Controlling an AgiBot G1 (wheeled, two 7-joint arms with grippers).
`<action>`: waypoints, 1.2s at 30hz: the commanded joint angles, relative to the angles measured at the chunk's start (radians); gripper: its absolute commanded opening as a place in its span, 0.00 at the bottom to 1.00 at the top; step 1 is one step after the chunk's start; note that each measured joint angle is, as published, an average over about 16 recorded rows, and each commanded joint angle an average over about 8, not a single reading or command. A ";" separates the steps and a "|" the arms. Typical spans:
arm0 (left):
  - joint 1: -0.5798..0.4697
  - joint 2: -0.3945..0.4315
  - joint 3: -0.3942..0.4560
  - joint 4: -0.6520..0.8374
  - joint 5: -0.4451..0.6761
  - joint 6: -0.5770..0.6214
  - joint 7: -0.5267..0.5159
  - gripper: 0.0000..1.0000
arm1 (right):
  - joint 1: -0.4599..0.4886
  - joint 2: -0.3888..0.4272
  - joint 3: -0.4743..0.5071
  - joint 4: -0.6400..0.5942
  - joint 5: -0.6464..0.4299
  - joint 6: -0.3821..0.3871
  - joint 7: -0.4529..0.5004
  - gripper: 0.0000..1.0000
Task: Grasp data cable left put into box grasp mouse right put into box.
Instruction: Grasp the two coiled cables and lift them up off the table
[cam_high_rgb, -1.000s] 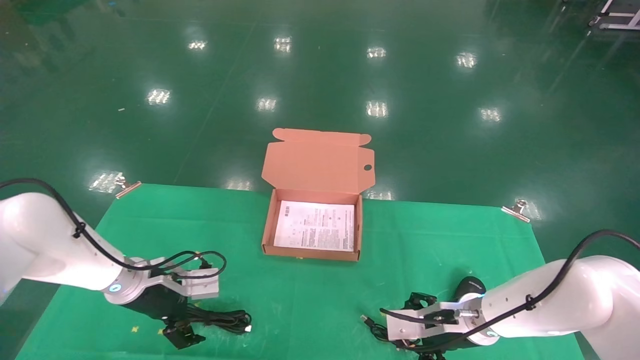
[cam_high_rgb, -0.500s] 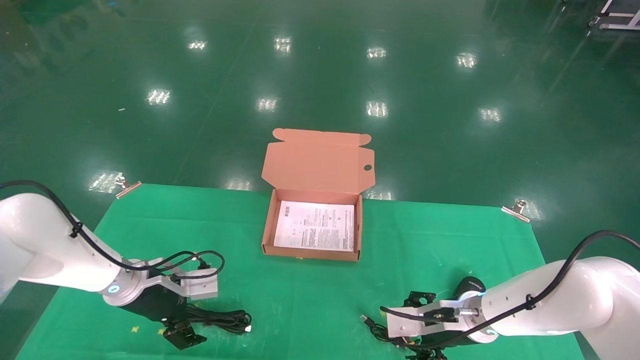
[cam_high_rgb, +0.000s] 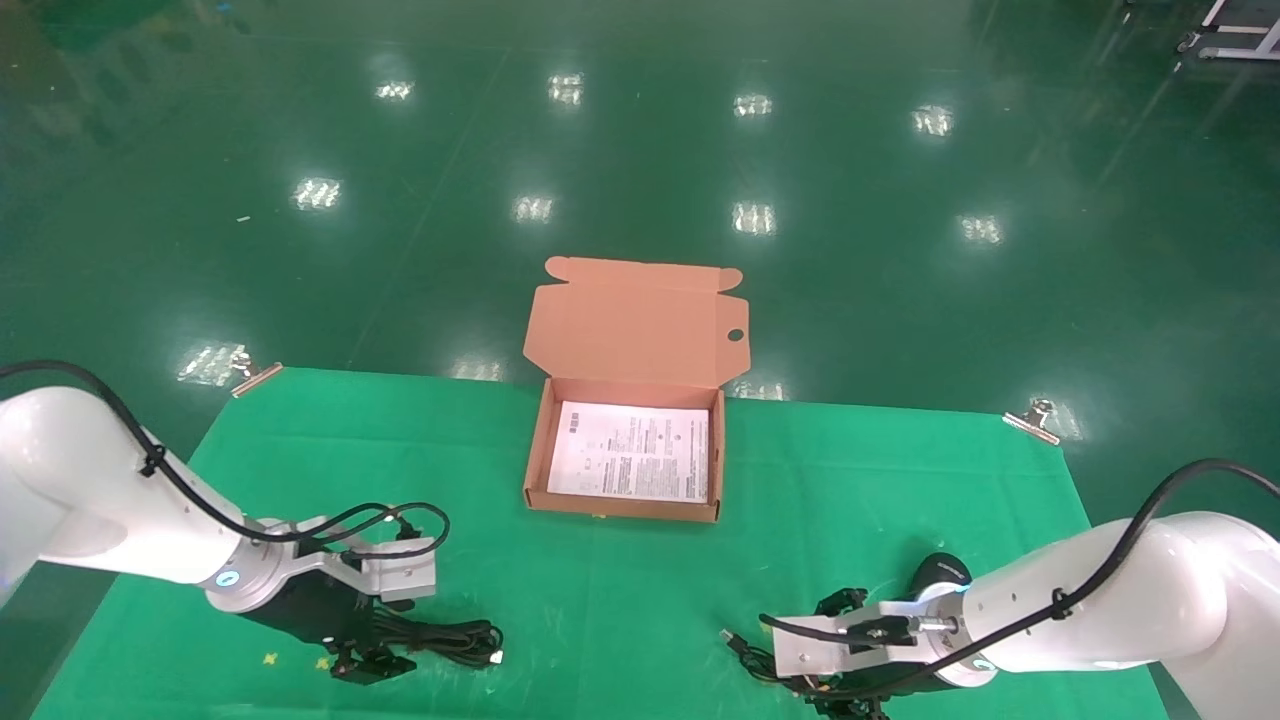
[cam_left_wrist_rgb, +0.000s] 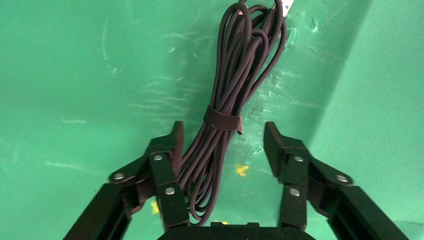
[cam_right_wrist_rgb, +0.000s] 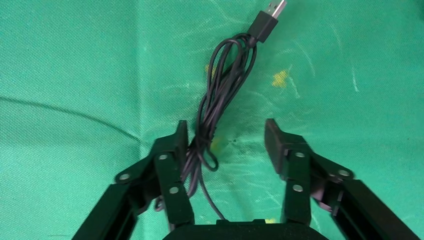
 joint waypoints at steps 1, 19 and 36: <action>0.000 0.000 0.000 -0.001 0.000 0.000 0.000 0.00 | 0.000 0.000 0.000 0.001 0.000 -0.001 0.000 0.00; 0.001 -0.001 0.001 -0.005 0.001 0.002 -0.001 0.00 | 0.001 0.001 -0.001 0.002 0.000 -0.003 0.002 0.00; -0.101 -0.061 0.002 -0.120 0.021 0.036 0.021 0.00 | 0.156 0.122 0.115 0.103 0.045 -0.006 0.125 0.00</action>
